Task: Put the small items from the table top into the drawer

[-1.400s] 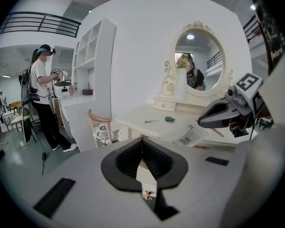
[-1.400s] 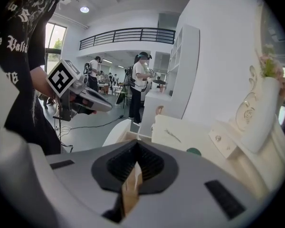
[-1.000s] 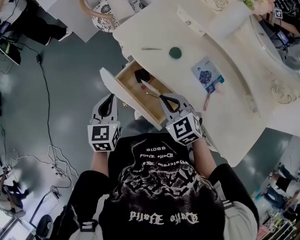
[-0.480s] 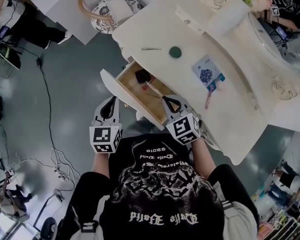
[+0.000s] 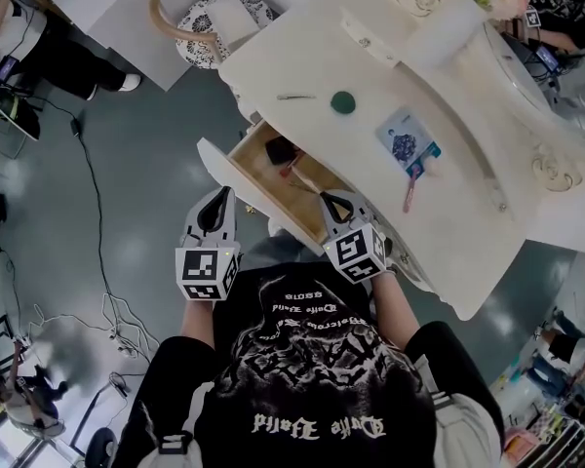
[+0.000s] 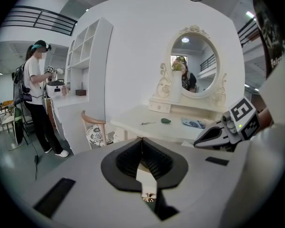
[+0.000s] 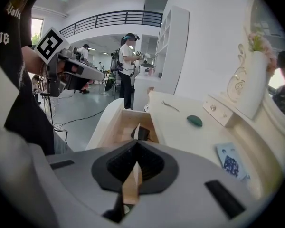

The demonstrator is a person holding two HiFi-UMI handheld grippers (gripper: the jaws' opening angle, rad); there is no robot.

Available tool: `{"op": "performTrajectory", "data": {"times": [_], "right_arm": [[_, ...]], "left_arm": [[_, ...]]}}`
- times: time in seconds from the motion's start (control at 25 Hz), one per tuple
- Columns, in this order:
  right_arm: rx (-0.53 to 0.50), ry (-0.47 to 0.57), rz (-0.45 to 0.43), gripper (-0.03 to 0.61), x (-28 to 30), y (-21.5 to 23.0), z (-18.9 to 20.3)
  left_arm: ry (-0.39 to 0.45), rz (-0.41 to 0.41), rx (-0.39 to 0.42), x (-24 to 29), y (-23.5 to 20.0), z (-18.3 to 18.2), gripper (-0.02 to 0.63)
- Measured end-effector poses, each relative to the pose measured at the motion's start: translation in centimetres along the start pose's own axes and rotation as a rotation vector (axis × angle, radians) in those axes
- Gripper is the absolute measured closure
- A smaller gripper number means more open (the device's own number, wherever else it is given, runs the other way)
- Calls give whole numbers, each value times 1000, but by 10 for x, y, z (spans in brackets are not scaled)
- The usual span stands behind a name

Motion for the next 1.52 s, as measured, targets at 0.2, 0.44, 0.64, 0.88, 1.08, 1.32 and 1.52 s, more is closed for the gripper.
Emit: {"op": "performTrajectory", "data": {"times": [0.2, 0.44, 0.64, 0.88, 1.08, 1.32, 1.52], "right_arm": [[12, -9, -9, 571, 5, -3, 1], [35, -43, -32, 571, 18, -8, 7], [56, -67, -50, 571, 25, -9, 11], [73, -102, -83, 571, 38, -13, 12], [88, -137, -104, 570, 48, -14, 15], [113, -166, -110, 569, 54, -11, 22], [142, -195, -113, 569, 62, -6, 24]], "left_arm": [[7, 21, 17, 1, 2, -4, 597], [23, 59, 20, 8, 11, -9, 597], [13, 51, 4, 8, 6, -6, 597], [-1, 30, 0, 6, -4, -3, 597], [-12, 18, -2, 5, -9, 1, 597], [-20, 19, -2, 7, -13, 4, 597], [-36, 39, 2, 12, -13, 7, 597]]}}
Point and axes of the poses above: the fingertips, and each gripper's own axes: x forward along the fingers, y to its right, z out of its underside, the point moved 5 cm from there along -x, backward along the fingers, and after that the axes turned 11 degrees about -z, right-handed, at the moved point
